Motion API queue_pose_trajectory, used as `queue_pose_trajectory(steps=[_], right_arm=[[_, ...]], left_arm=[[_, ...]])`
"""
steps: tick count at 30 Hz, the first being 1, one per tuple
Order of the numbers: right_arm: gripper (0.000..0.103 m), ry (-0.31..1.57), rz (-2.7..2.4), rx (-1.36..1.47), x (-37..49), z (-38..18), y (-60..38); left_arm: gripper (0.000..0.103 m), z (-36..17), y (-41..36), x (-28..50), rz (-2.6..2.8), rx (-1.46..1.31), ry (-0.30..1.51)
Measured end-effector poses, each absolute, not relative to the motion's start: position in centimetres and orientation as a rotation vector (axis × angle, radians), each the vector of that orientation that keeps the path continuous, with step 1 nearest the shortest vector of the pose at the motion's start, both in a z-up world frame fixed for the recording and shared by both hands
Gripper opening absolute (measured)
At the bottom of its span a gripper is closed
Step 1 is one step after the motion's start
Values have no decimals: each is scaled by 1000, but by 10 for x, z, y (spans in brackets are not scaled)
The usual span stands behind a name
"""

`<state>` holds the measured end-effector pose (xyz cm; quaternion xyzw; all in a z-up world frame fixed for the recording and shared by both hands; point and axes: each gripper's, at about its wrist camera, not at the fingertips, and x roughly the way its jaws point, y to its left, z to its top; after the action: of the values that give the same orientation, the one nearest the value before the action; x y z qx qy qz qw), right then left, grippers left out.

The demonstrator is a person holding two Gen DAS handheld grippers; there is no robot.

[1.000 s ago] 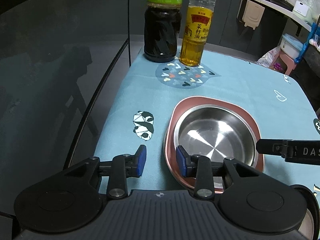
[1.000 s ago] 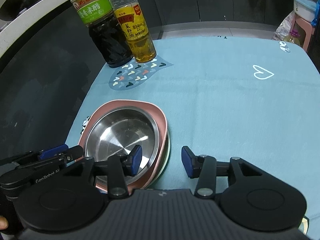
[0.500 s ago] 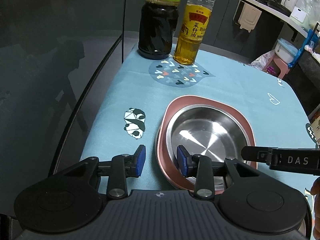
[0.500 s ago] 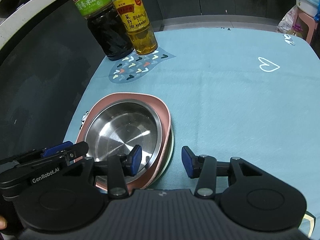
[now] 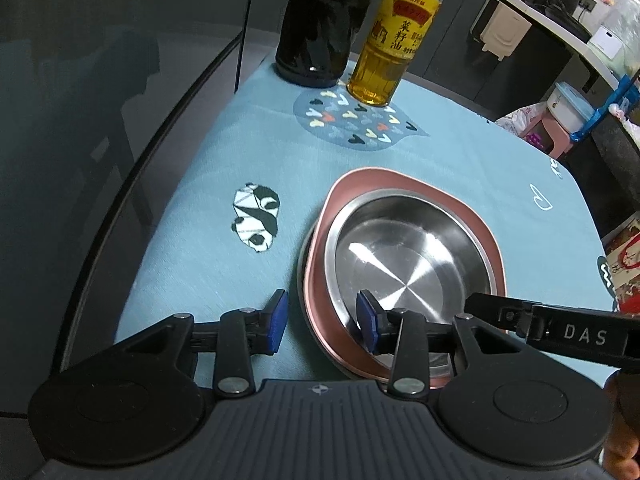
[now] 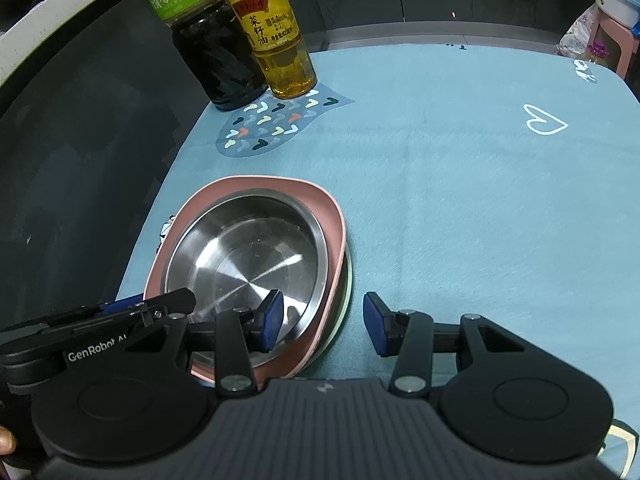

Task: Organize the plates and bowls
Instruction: 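Close both grippers on the stack rims and lift the whole stack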

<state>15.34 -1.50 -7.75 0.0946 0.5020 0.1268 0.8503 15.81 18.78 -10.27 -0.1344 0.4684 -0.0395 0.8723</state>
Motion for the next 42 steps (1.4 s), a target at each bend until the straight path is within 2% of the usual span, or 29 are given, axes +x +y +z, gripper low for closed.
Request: queue_pose_trajectory(steps=[17,19,20,42], right_arm=[[43,1080,263,188,161,-88,-7],[31,1071,252,155,160,-87,-2],[30,1064,241,136,159,-87,0],[30,1005,252,157,145,-67,-4]], left_arm=[[34,-105,175,160,-74,-226,962],[29,-105,172,159,-47,-204,947],[29,-105,171,158,-43,-197,941],[29,-87,174,146,-45,-200,901]])
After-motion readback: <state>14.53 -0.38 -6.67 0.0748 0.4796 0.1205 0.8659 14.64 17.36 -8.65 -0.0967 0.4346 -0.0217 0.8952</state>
